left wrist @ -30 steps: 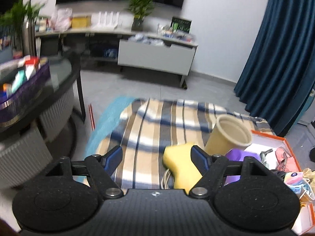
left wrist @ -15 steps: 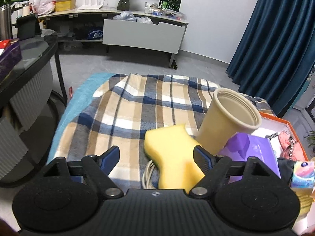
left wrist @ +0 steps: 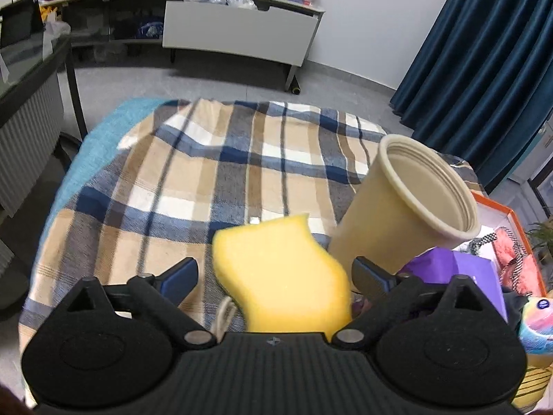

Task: Organize soft objects
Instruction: 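Move both grippers back over the blanket toward the sponge and cable, then grasp the yellow-green sponge with the left gripper while the right gripper approaches the white cable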

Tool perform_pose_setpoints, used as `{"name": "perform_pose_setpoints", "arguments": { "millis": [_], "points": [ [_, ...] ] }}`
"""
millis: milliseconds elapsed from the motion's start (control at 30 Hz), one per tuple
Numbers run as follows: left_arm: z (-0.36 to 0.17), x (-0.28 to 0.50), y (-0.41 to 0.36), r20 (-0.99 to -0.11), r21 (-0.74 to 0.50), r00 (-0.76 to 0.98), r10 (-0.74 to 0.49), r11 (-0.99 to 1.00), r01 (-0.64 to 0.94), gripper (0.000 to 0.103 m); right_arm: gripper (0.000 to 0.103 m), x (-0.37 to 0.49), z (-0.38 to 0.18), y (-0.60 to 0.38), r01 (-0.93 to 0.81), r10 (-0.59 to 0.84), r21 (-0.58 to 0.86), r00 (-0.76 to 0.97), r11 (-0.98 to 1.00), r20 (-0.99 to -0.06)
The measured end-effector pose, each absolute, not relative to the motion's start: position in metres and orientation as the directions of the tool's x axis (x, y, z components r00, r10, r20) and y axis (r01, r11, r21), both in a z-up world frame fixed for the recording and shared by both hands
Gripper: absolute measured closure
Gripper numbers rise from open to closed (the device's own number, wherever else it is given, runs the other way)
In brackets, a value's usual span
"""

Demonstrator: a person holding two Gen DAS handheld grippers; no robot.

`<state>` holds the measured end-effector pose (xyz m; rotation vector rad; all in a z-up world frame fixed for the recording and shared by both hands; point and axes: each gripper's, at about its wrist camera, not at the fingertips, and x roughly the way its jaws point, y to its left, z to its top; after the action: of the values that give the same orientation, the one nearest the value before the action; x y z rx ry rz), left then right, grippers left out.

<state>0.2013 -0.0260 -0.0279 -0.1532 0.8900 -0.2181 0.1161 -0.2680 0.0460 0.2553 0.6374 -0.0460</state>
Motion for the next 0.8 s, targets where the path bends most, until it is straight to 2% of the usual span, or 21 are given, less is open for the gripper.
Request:
{"name": "perform_pose_setpoints", "arguments": {
  "millis": [133, 167, 233, 333, 400, 567, 800],
  "points": [
    [-0.024, 0.200, -0.009, -0.748, -0.140, 0.643, -0.162, 0.986, 0.085, 0.005, 0.060, 0.116, 0.046, -0.268, 0.110, 0.042, 0.220, 0.806, 0.969, -0.590],
    [-0.022, 0.199, -0.002, -0.747, -0.130, 0.650, -0.138, 0.990, 0.061, 0.009, 0.060, 0.116, 0.046, -0.268, 0.109, 0.044, 0.223, 0.807, 0.969, -0.589],
    [-0.018, 0.195, 0.014, -0.731, -0.053, 0.681, -0.033, 0.999, -0.008, 0.011, 0.060, 0.116, 0.046, -0.268, 0.107, 0.048, 0.226, 0.808, 0.968, -0.587],
    [-0.015, 0.192, 0.037, -0.736, -0.059, 0.677, -0.003, 0.996, -0.061, 0.011, 0.060, 0.116, 0.046, -0.267, 0.103, 0.053, 0.230, 0.809, 0.968, -0.585],
    [-0.010, 0.187, 0.043, -0.728, -0.109, 0.685, -0.043, 0.993, -0.053, 0.011, 0.060, 0.116, 0.047, -0.265, 0.098, 0.058, 0.233, 0.811, 0.968, -0.582],
    [-0.006, 0.192, 0.013, -0.724, -0.210, 0.650, -0.232, 0.971, 0.114, 0.010, 0.060, 0.115, 0.049, -0.258, 0.079, 0.068, 0.227, 0.813, 0.971, -0.578],
    [-0.024, 0.205, -0.028, -0.772, -0.199, 0.580, -0.260, 0.965, 0.168, 0.004, 0.060, 0.111, 0.054, -0.265, 0.095, 0.046, 0.217, 0.822, 0.972, -0.568]
  ]
}}
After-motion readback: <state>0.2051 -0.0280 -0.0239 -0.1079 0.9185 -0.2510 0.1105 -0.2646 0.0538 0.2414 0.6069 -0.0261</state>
